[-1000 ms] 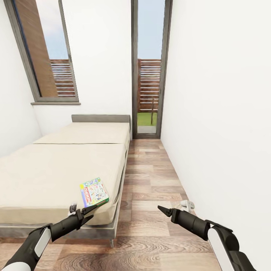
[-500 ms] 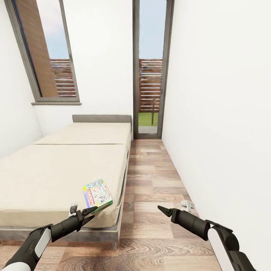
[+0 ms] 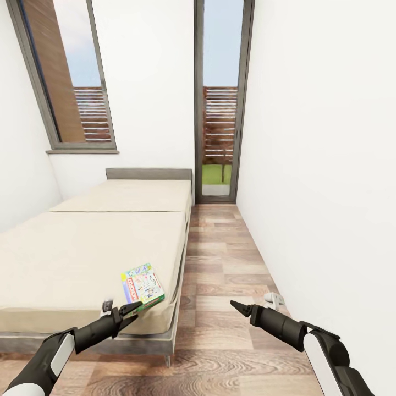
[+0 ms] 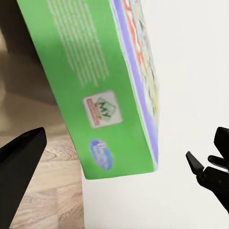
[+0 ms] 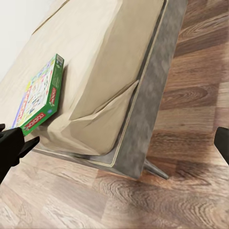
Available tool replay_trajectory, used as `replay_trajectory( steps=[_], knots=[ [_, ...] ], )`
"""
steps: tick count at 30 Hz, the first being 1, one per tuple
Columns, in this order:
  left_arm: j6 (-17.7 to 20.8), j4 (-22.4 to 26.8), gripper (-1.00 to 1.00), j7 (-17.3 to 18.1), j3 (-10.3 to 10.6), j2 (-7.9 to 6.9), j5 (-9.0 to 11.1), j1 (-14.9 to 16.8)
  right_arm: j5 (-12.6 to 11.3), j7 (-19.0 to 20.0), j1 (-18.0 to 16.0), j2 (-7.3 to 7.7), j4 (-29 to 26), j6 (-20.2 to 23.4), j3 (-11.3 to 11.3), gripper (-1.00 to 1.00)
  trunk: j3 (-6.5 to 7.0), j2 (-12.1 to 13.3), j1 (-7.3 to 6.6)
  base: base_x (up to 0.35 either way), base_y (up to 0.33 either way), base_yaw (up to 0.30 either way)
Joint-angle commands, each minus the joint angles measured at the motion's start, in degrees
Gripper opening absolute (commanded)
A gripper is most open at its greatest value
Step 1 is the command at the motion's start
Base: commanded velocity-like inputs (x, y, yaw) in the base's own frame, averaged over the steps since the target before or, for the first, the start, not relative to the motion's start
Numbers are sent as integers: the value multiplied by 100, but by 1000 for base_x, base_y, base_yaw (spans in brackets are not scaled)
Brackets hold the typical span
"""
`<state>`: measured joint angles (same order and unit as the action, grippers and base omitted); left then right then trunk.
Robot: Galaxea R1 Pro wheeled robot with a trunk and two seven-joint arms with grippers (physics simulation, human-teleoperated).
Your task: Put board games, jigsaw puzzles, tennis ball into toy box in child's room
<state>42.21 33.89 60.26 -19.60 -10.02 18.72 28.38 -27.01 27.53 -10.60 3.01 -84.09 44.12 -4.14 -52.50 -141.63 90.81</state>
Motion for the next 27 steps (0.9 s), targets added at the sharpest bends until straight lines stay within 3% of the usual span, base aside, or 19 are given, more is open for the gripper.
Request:
replay_trajectory(
  steps=[1, 8, 27],
  knots=[
    [-117, 3, 100, -3, -44, 0, 116, 10, -6, 16, -4, -1, -2, 35, -8, 100, 14, 39, -24, 0, 0, 0],
    [-117, 3, 100, -5, -44, 0, 114, 10, -6, 16, -3, 5, -2, 35, -8, 100, 140, 320, -177, 0, 0, 0],
    [-117, 3, 100, -6, -44, 0, 114, 10, -6, 16, -4, 6, -2, 35, -8, 100, 140, 320, -177, 0, 0, 0]
  ],
)
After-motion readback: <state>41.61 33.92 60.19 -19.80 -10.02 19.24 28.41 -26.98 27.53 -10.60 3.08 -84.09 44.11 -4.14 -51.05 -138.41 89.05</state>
